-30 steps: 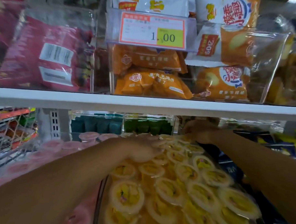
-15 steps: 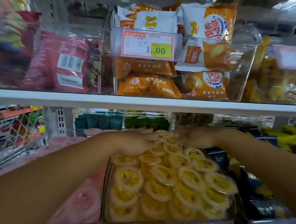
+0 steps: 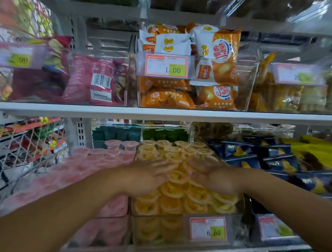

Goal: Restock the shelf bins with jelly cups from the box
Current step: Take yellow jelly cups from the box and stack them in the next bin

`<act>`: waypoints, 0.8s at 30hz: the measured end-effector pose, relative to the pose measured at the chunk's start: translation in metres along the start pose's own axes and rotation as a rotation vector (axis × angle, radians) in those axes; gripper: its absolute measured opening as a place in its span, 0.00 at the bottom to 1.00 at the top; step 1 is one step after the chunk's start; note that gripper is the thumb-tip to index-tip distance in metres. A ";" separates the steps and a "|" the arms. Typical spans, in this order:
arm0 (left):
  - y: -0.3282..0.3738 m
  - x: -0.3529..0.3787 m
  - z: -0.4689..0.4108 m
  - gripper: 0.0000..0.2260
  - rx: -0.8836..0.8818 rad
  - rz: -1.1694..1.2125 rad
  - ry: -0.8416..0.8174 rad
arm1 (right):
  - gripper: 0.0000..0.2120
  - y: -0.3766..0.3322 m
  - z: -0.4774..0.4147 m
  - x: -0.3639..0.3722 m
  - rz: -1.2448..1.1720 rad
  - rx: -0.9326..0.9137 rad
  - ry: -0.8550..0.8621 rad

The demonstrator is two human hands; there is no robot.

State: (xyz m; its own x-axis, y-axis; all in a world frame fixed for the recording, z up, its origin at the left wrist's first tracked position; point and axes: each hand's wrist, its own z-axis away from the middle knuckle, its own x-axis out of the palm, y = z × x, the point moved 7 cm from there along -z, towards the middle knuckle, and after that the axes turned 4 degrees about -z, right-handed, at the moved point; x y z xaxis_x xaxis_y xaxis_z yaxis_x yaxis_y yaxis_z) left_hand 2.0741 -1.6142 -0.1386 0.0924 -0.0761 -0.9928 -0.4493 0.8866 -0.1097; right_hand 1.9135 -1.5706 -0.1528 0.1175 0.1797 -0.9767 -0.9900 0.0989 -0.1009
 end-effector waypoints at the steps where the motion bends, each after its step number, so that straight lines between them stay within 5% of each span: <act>1: 0.000 0.000 0.000 0.22 0.034 0.021 -0.001 | 0.29 -0.002 0.003 0.000 -0.009 0.005 -0.002; 17: -0.004 0.006 0.008 0.23 -0.108 0.014 -0.049 | 0.29 -0.012 0.012 -0.004 -0.113 -0.022 0.034; 24: -0.034 -0.001 0.020 0.25 -0.176 0.208 0.013 | 0.26 -0.025 0.004 -0.016 -0.122 -0.021 0.065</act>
State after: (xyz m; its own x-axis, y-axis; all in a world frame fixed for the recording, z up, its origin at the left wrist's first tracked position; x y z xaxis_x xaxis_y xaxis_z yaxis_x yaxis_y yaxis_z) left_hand 2.1073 -1.6351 -0.1325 -0.0286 0.0924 -0.9953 -0.6053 0.7908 0.0908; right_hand 1.9367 -1.5724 -0.1344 0.2329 0.1036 -0.9670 -0.9700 0.0956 -0.2234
